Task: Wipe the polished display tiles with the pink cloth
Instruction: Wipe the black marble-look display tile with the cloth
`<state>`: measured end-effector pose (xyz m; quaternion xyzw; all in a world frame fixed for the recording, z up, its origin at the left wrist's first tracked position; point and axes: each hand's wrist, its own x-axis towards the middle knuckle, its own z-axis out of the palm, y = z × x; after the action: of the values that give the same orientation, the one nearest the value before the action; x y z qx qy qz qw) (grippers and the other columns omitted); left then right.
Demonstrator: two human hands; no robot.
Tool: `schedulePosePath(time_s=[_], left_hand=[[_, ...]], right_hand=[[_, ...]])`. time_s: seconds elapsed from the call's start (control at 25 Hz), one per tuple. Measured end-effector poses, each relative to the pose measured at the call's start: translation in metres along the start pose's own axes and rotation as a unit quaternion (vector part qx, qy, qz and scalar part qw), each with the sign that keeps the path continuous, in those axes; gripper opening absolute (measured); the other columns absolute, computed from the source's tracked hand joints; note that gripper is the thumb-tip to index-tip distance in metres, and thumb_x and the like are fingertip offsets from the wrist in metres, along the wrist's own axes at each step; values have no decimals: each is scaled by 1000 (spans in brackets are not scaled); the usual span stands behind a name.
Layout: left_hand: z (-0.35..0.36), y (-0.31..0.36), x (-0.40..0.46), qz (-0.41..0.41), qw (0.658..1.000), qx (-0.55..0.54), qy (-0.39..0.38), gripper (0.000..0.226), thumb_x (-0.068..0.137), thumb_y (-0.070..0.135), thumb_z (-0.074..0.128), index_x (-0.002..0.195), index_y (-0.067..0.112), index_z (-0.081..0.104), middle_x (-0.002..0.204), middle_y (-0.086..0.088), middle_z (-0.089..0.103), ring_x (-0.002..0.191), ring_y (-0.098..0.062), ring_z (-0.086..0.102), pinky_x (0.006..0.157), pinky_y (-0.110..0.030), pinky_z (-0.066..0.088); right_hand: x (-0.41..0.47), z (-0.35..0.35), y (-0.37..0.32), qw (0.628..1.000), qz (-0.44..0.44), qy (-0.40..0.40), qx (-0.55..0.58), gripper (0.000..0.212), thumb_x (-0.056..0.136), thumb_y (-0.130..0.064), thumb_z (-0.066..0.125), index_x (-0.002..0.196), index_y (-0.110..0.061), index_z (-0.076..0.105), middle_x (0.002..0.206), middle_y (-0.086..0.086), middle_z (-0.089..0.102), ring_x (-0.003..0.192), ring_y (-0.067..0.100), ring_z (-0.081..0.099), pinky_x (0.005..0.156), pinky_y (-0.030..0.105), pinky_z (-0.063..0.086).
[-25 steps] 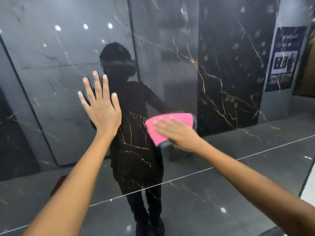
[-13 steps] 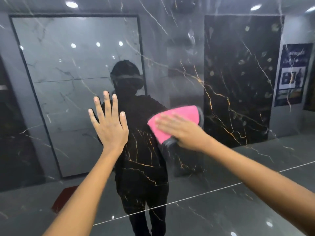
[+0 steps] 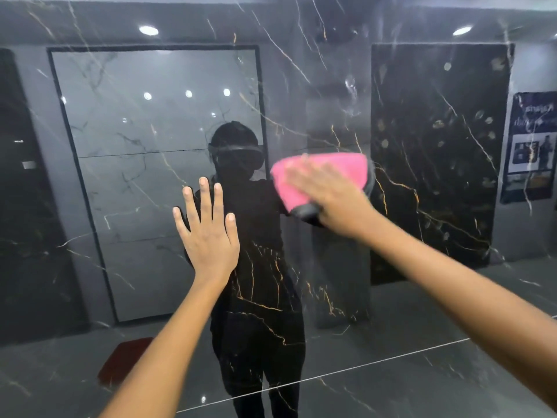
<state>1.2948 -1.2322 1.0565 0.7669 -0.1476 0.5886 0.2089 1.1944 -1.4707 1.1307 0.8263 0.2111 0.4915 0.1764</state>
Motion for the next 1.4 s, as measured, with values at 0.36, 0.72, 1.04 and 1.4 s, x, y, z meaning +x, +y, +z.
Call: schedulePosePath(time_s=[0.36, 0.72, 1.04, 1.4], left_hand=[[-34, 20, 50, -16, 997, -70, 39, 43, 96, 30, 36, 134, 14, 50, 144, -6, 44, 136, -26, 33, 115, -50, 11], [-32, 32, 175, 23, 998, -6, 51, 55, 103, 34, 27, 156, 22, 19, 164, 0, 9, 151, -28, 2, 119, -50, 0], [-24, 28, 172, 36, 997, 14, 70, 56, 103, 38, 18, 157, 23, 11, 164, 0, 4, 151, -28, -1, 119, -49, -2], [-25, 31, 172, 37, 997, 22, 65, 56, 105, 34, 28, 157, 22, 12, 164, 1, 3, 151, -27, -2, 119, -47, -4]], right_hand=[[-3, -3, -5, 977, -184, -86, -58, 79, 67, -3, 47, 145, -11, 39, 153, 11, 35, 141, 35, 29, 114, 50, 24], [48, -30, 20, 988, 108, 82, 73, 68, 64, -2, 44, 132, 0, 47, 134, 21, 49, 127, 35, 39, 113, 45, 25], [99, -102, 148, 843, 478, 230, 87, 60, 62, -2, 44, 121, -9, 49, 140, 25, 37, 121, 47, 41, 105, 45, 32], [109, -80, 128, 985, 135, 105, -10, 69, 70, -14, 39, 138, 2, 43, 139, 24, 46, 129, 38, 42, 111, 21, 18]])
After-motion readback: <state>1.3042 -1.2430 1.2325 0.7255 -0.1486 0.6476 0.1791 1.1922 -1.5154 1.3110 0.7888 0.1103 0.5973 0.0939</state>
